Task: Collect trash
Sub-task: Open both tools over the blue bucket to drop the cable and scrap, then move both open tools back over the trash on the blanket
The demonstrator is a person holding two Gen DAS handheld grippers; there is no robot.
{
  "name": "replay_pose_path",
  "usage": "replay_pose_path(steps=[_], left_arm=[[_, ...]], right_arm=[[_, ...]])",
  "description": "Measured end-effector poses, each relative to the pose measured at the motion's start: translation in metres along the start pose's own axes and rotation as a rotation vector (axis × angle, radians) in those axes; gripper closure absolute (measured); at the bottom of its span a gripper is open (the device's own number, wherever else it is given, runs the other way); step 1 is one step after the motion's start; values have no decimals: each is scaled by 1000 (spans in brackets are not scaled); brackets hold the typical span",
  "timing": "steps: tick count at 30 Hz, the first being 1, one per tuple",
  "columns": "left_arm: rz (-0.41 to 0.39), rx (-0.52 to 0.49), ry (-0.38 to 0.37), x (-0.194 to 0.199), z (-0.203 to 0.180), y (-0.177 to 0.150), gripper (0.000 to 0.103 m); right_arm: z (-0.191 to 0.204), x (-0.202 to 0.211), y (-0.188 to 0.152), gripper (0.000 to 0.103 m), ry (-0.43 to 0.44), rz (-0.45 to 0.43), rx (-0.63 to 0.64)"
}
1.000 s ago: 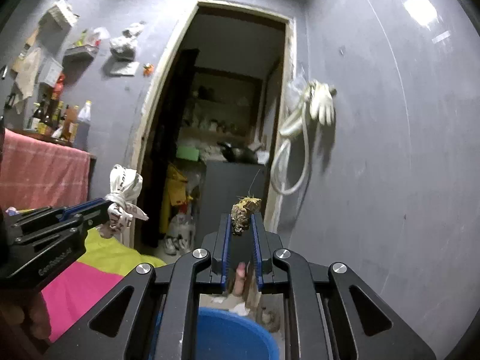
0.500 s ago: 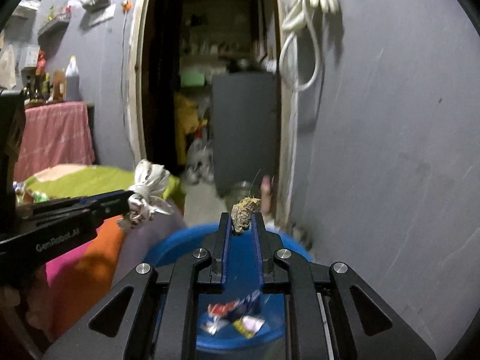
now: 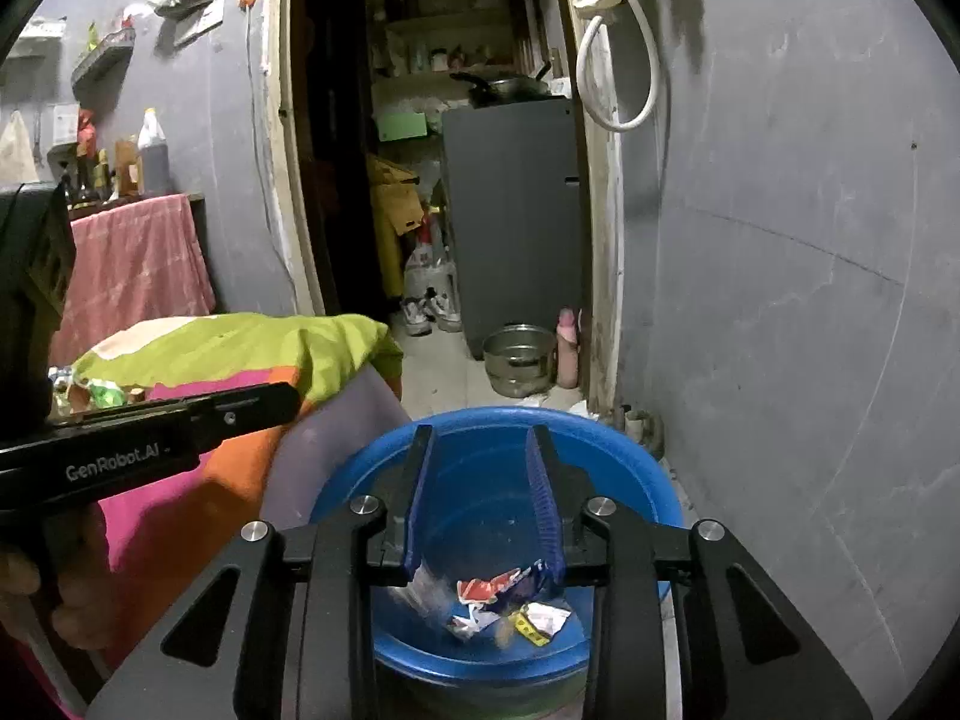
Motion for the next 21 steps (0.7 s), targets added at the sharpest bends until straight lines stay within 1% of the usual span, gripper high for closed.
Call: replay_pose_path(steps=[2,4,6,7,10,12,14,16,17,18,20,21], left_arm=[[-25,14,-2,10,4,6,89],[-53,22,-3,22,7,12,82],[-99,34,-3,39,12,19,72],[-130,38,2,50,16,24,71],[-190,41,16,79,27,34,64],[-233,47,29,98,36,41,50],[-290,53,54,122,51,47,47],[-318,46,71,140,61,51,39],[-342,48,90,153,69,53,28],[-363,55,101,162,77,54,19],[-397,69,121,179,91,56,18],[-406,71,131,186,98,56,18]], right_arm=[[3,7,7,75,-6,-24,5],[7,14,15,75,-14,-48,11],[13,22,24,74,-19,-77,20],[17,28,30,73,-22,-96,28],[30,43,47,66,-22,-157,41],[41,53,58,57,-20,-202,51],[52,62,67,51,-9,-241,56],[68,70,77,49,5,-282,61],[75,73,81,44,14,-299,63],[82,75,84,34,22,-312,63],[101,78,92,26,49,-343,67],[108,78,94,25,57,-351,71]])
Point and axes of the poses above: each gripper's, at about its wrist camera, not at the fingertips, and x roughly against the way its jaws point, z to its left, y to its top, the point moved 4 cm from there along -x, roughly the way its jaws point, and after that the axes turned 5 degrees about y, right-handed, at the moved point
